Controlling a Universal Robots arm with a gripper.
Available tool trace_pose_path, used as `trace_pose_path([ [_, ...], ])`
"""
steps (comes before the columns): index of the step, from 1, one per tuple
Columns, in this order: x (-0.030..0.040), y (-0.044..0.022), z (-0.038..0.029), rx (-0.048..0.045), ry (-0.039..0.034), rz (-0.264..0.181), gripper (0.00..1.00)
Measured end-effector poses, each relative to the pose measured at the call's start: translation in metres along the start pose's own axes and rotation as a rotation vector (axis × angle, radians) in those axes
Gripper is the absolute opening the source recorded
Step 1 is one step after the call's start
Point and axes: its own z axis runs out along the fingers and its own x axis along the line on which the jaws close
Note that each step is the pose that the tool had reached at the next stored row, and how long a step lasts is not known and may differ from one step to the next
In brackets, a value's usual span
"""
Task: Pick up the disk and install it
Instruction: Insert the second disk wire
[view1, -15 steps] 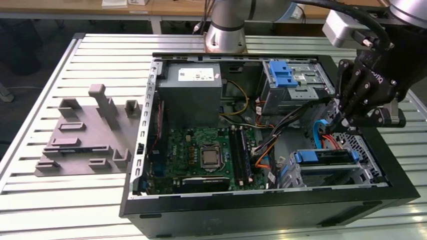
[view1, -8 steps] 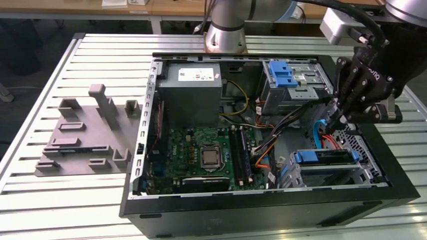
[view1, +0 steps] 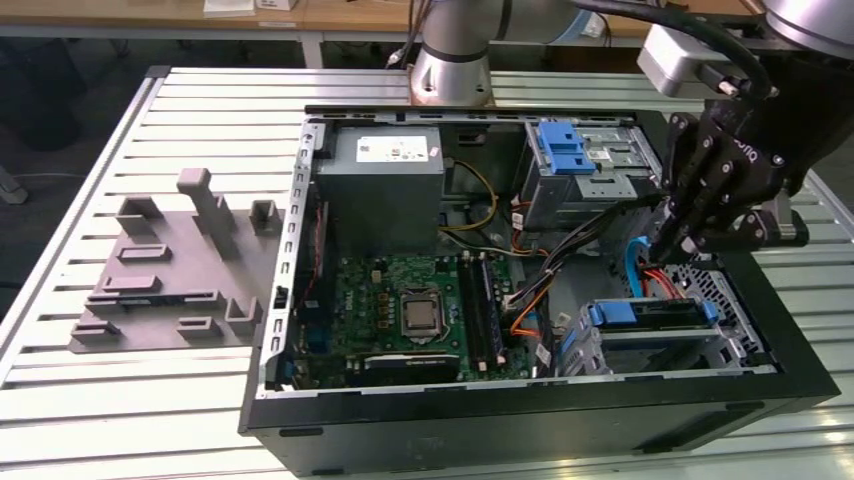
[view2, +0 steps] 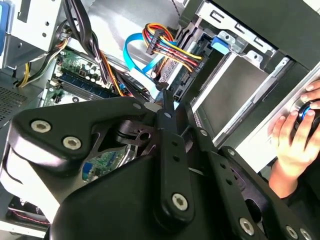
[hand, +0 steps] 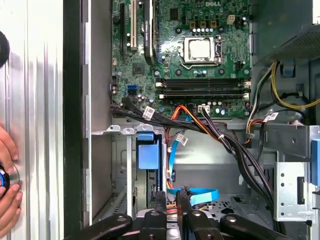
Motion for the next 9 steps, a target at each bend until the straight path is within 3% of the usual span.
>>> trace_pose_path([
  [9, -0.0002, 0.0005, -0.0033, 0.0001, -0.0003, -0.002, 0.24],
])
